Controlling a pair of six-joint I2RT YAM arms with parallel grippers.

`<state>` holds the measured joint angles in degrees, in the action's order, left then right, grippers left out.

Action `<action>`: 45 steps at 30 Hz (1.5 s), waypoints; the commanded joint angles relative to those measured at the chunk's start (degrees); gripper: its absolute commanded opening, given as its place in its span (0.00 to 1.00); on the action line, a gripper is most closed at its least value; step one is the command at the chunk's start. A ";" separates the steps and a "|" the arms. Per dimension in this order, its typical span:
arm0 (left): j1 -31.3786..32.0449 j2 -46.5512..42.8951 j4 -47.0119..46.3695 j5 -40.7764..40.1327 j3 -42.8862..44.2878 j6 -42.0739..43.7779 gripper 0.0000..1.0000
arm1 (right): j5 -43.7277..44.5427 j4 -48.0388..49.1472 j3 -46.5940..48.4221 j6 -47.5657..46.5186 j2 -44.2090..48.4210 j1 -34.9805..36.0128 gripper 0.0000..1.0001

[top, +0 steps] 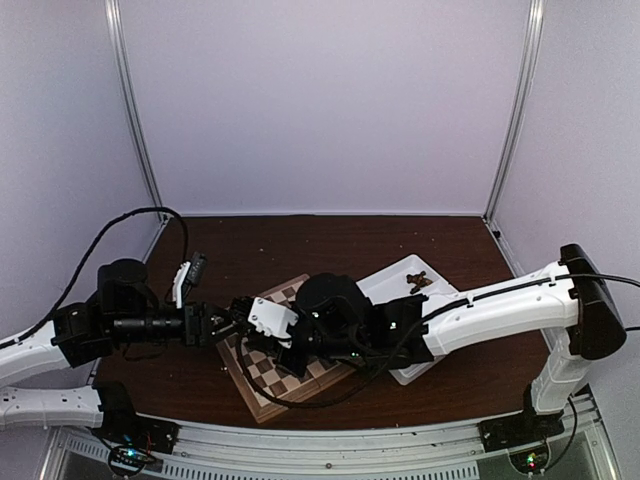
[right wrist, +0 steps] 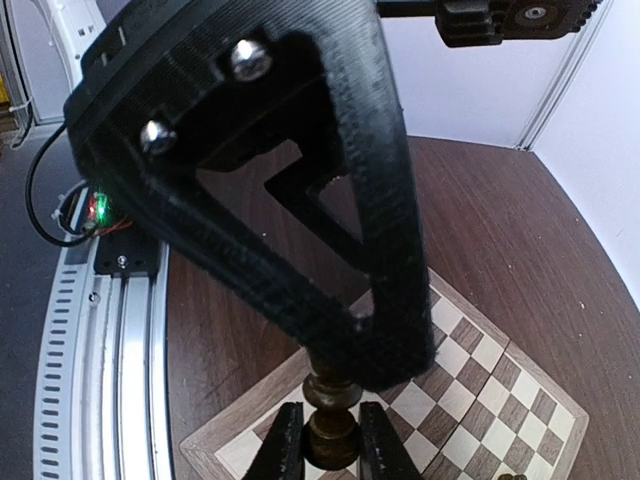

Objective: Set up the chess pieces on the board
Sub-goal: Place the chess piece on the chessboard.

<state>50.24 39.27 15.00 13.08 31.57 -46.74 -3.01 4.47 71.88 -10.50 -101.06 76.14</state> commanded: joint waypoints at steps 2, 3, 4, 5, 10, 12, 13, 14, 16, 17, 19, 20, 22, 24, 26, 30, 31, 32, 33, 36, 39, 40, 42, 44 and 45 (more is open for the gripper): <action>-0.14 1.00 -8.48 3.75 0.01 2.64 0.71 | -3.66 2.00 2.57 5.60 -1.05 -0.64 0.14; -0.14 1.40 -8.58 4.25 -0.02 2.82 0.69 | -3.68 2.28 2.49 6.03 -1.11 -0.72 0.14; -0.14 1.73 -8.52 4.56 0.05 2.82 0.66 | -3.84 2.48 2.40 6.55 -1.14 -0.79 0.14; -0.16 2.04 -8.67 5.03 0.15 2.92 0.62 | -3.99 2.82 2.32 6.89 -1.16 -0.89 0.14; -0.14 3.67 -9.43 7.81 0.65 3.73 0.44 | -4.68 3.86 2.04 8.04 -1.65 -1.36 0.14; -0.14 3.95 -9.38 7.79 0.68 3.97 0.38 | -4.81 4.04 2.04 8.25 -1.77 -1.46 0.14; -0.14 3.97 -9.31 7.78 0.76 4.09 0.35 | -4.82 4.20 1.92 8.38 -1.74 -1.56 0.14; -0.14 3.98 -9.18 7.76 0.84 4.23 0.33 | -4.77 4.27 1.83 8.51 -1.64 -1.57 0.14; -0.14 3.75 -8.72 7.41 0.94 4.42 0.34 | -4.43 4.32 1.58 8.92 -1.43 -1.90 0.14; -0.14 3.62 -8.51 7.23 0.95 4.55 0.38 | -4.46 4.46 1.40 9.20 -1.29 -2.06 0.14; -0.18 3.05 -8.18 6.85 0.90 4.76 0.48 | -4.39 4.79 0.85 9.48 -1.09 -2.28 0.14; -0.15 2.75 -8.20 6.75 0.82 4.92 0.49 | -4.47 4.91 0.67 9.59 -1.00 -2.44 0.14; -0.14 1.91 -8.16 6.30 0.71 5.04 0.50 | -4.69 4.85 0.42 9.62 -0.94 -2.65 0.14; -0.14 1.38 -8.72 6.23 0.66 5.02 0.49 | -4.72 4.92 0.20 9.62 -0.77 -2.72 0.14; -0.14 1.13 -9.26 6.28 0.76 4.84 0.48 | -4.83 4.93 0.17 9.62 -0.80 -2.75 0.14; -0.14 1.39 -9.14 6.64 1.06 4.75 0.37 | -4.82 4.97 0.15 9.62 -0.81 -2.84 0.14; -0.14 1.54 -9.14 6.82 1.04 4.67 0.34 | -4.91 5.09 0.19 9.62 -0.81 -2.90 0.14; -0.14 1.78 -8.93 6.92 1.04 4.58 0.32 | -4.98 5.11 0.24 9.62 -0.88 -2.92 0.14; -0.14 1.98 -8.75 7.07 1.04 4.51 0.29 | -5.09 5.11 0.34 9.58 -0.89 -2.93 0.14; -0.14 2.36 -8.51 7.17 1.04 4.36 0.20 | -5.34 5.11 0.37 9.62 -0.85 -2.96 0.14; -0.14 2.29 -8.42 6.80 1.04 4.50 0.06 | -5.62 5.11 0.36 9.62 -0.77 -2.97 0.14; -0.14 2.35 -8.28 6.60 1.04 4.61 0.03 | -5.72 5.07 0.32 9.62 -0.73 -2.98 0.14; -0.15 2.67 -8.01 6.54 1.20 4.88 0.00 | -5.89 4.96 0.28 9.62 -0.79 -2.95 0.14; -0.16 3.16 -7.68 6.36 1.36 5.15 0.00 | -5.94 4.98 0.22 9.62 -0.71 -3.04 0.15; -0.14 3.36 -7.40 6.28 1.57 5.42 0.00 | -5.91 5.02 0.14 9.62 -0.65 -3.08 0.18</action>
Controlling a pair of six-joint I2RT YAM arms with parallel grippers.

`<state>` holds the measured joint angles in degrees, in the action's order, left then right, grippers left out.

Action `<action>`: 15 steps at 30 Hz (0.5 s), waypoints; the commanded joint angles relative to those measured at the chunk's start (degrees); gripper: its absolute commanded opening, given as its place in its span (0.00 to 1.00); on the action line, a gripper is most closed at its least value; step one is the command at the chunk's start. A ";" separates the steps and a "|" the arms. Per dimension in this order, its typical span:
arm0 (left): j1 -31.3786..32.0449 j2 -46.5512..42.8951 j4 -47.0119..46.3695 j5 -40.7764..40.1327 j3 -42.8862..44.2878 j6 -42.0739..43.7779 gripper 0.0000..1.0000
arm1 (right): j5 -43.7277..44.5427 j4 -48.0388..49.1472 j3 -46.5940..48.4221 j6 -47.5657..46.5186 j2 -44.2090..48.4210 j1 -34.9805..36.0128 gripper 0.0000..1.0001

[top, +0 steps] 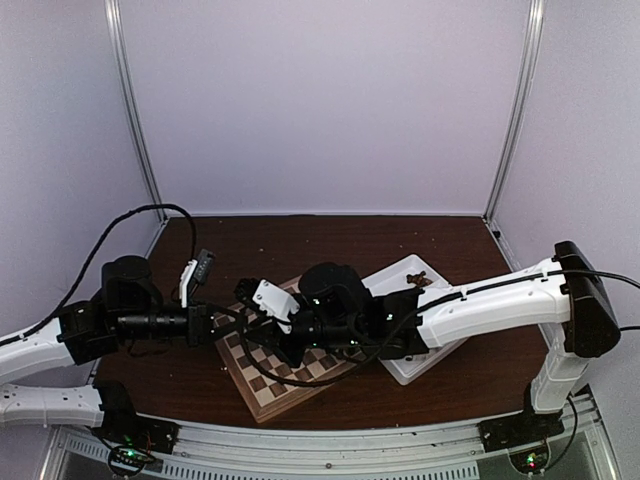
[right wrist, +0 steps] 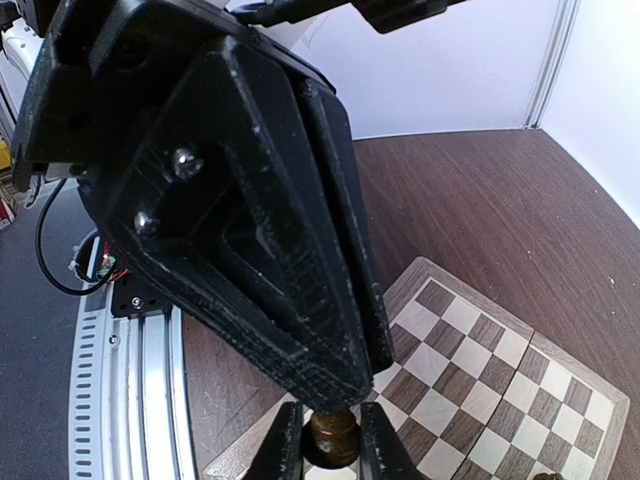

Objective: Set up the chess pieces on the board
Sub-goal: Place the chess piece on the chessboard.

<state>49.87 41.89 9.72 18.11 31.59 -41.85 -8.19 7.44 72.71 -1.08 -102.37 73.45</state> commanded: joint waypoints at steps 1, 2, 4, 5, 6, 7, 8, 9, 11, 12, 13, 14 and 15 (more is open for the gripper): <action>0.23 1.00 -1.57 1.15 1.84 0.92 0.00 | -0.76 2.13 -0.76 0.27 0.80 -0.48 0.20; 0.19 1.31 -0.86 0.91 2.26 1.62 0.00 | -0.70 2.14 -0.87 0.29 0.87 -0.50 0.22; 0.23 1.88 1.18 0.01 3.53 3.60 0.00 | -0.83 2.32 -1.39 0.10 1.45 -0.63 0.31; 0.22 2.28 2.36 -0.73 4.47 4.92 0.00 | -0.69 2.58 -1.84 -0.07 1.85 -0.67 0.37; 0.23 2.70 3.53 -1.50 5.36 6.11 0.00 | -0.17 2.80 -2.39 -0.33 2.44 -0.86 0.43; 0.22 3.30 4.50 -2.61 6.35 7.33 0.00 | 0.76 3.02 -3.25 -0.53 3.03 -1.05 0.48; 0.23 3.94 5.73 -4.01 7.34 8.25 0.00 | 1.82 3.27 -3.98 -0.77 3.89 -1.31 0.52; 0.21 4.82 7.09 -5.89 8.33 8.80 0.00 | 2.86 3.31 -4.61 -0.95 4.85 -1.72 0.54; 0.05 7.30 9.91 -9.72 10.72 10.01 0.00 | 4.42 2.07 -5.73 -1.50 7.39 -2.65 0.57; -0.01 9.05 11.17 -11.41 12.15 10.67 0.00 | 5.84 1.34 -6.42 -1.80 8.76 -3.15 0.59; -0.10 10.81 12.07 -12.14 13.50 11.30 0.00 | 7.40 0.55 -7.15 -2.00 10.31 -3.70 0.61; -0.16 12.74 12.11 -12.17 14.69 12.13 0.00 | 10.00 -0.50 -7.87 -2.36 11.73 -4.24 0.62; -0.29 15.21 11.57 -11.99 15.64 12.91 0.00 | 12.84 -1.52 -8.70 -2.41 13.14 -4.65 0.65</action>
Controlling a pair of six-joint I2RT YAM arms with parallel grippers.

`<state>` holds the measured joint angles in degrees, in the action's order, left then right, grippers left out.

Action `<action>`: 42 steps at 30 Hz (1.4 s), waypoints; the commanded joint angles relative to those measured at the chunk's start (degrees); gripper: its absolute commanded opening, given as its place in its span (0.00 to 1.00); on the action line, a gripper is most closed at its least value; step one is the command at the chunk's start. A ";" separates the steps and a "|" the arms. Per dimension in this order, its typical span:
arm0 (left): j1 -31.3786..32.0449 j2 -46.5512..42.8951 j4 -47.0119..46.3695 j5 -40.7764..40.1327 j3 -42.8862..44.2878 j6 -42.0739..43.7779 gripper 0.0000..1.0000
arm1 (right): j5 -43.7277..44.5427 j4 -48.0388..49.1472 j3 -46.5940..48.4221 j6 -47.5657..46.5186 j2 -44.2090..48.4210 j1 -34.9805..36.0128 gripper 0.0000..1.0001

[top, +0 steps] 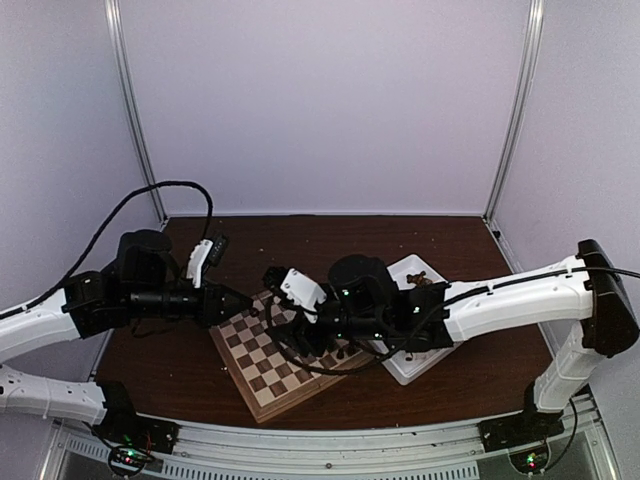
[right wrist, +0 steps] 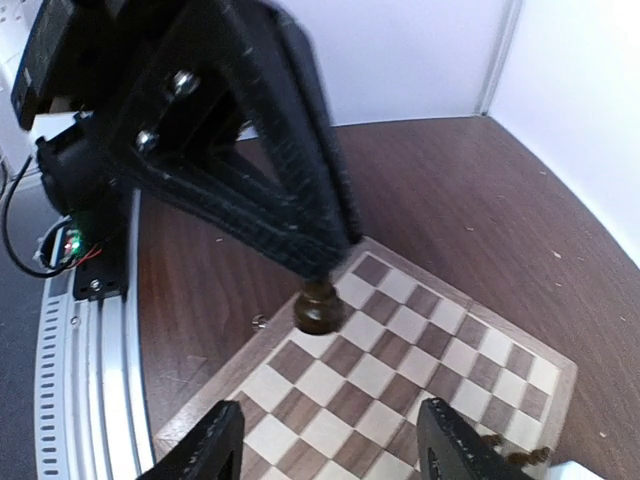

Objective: Set up the chess pieces on the board
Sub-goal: Place the chess piece on the chessboard.

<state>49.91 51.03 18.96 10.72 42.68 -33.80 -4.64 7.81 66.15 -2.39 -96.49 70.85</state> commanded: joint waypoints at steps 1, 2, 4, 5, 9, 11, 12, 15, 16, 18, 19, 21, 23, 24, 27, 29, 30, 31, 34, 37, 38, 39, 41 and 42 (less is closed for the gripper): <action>-0.48 7.81 1.49 -4.41 5.22 5.26 0.00 | 12.62 -2.72 -2.88 -0.93 8.52 -2.46 0.71; -0.70 9.73 0.44 -4.07 5.75 5.66 0.00 | 17.50 -3.84 -3.63 -0.54 9.62 -2.69 0.75; -1.22 13.38 -2.53 -3.14 6.57 6.41 0.00 | 29.99 -7.95 -4.34 0.01 11.54 -2.89 0.86; -1.43 15.32 -3.86 -2.51 7.15 7.09 0.00 | 35.92 -10.83 -4.29 0.76 12.26 -2.98 0.96; -1.89 22.65 -7.40 -0.74 11.04 11.20 0.00 | 45.71 -19.24 -5.00 6.60 15.73 -6.66 1.00; -2.51 26.49 -7.14 0.37 13.92 12.50 0.00 | 40.25 -22.46 -6.11 8.60 18.08 -10.42 1.00; -2.89 28.55 -7.01 0.78 15.24 13.06 0.00 | 37.80 -23.60 -6.87 9.64 19.18 -12.20 1.00; -4.00 33.83 -6.33 2.21 19.26 14.41 0.00 | 36.11 -24.50 -9.90 11.59 22.22 -16.01 1.00; -4.29 35.27 -6.05 2.35 20.55 14.83 0.00 | 35.73 -24.37 -11.33 11.70 23.35 -17.09 1.00; -4.53 38.15 -5.58 2.49 22.72 15.71 0.00 | 32.85 -23.55 -13.03 10.50 24.31 -18.60 1.00; -4.62 39.88 -5.33 2.58 23.75 16.15 0.00 | 32.51 -23.45 -13.54 9.88 24.50 -18.71 1.00; -4.65 42.34 -4.89 2.75 25.69 17.15 0.00 | 32.41 -24.55 -13.53 10.61 24.39 -18.86 1.00; -4.65 44.41 -4.85 2.63 27.25 18.06 0.00 | 31.11 -26.87 -13.13 11.40 24.16 -19.11 1.00; -4.65 45.18 -5.39 2.52 27.62 18.47 0.00 | 30.17 -26.85 -13.45 11.46 24.37 -19.37 1.00; -4.65 47.10 -8.39 2.17 27.51 19.75 0.00 | 28.16 -22.12 -17.98 10.30 26.40 -19.99 1.00; -4.69 48.36 -9.02 1.67 28.08 20.28 0.00 | 28.39 -19.86 -20.77 8.87 28.15 -20.12 1.00; -4.72 48.98 -9.04 1.31 28.49 20.55 0.00 | 28.60 -18.92 -22.08 7.87 29.00 -20.30 1.00; -4.73 49.52 -9.04 0.84 28.85 20.58 0.00 | 28.86 -18.09 -23.42 7.06 30.13 -20.39 1.00; -4.74 50.69 -10.10 -0.33 29.13 20.28 0.00 | 28.69 -14.10 -28.01 5.10 33.60 -20.97 1.00; -4.82 52.24 -10.81 -0.74 29.89 20.07 0.00 | 26.10 -9.39 -32.46 5.73 36.59 -22.40 1.00; -4.82 52.74 -10.69 -0.96 30.29 20.03 0.00 | 24.09 -8.18 -33.97 5.60 37.17 -22.84 1.00; -4.89 53.22 -10.41 -1.19 30.75 20.07 0.00 | 23.30 -6.23 -35.27 5.30 37.52 -23.06 1.00; -4.98 54.02 -10.38 -2.00 31.14 20.04 0.00 | 23.00 -2.60 -37.64 4.99 37.69 -23.35 1.00; -5.06 54.30 -10.74 -2.23 31.11 20.04 0.00 | 22.80 -1.28 -38.52 4.88 37.63 -23.50 1.00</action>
<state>45.41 103.94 11.57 10.31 71.81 -14.59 21.08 -2.17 31.03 3.57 -59.40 48.10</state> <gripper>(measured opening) 0.099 0.997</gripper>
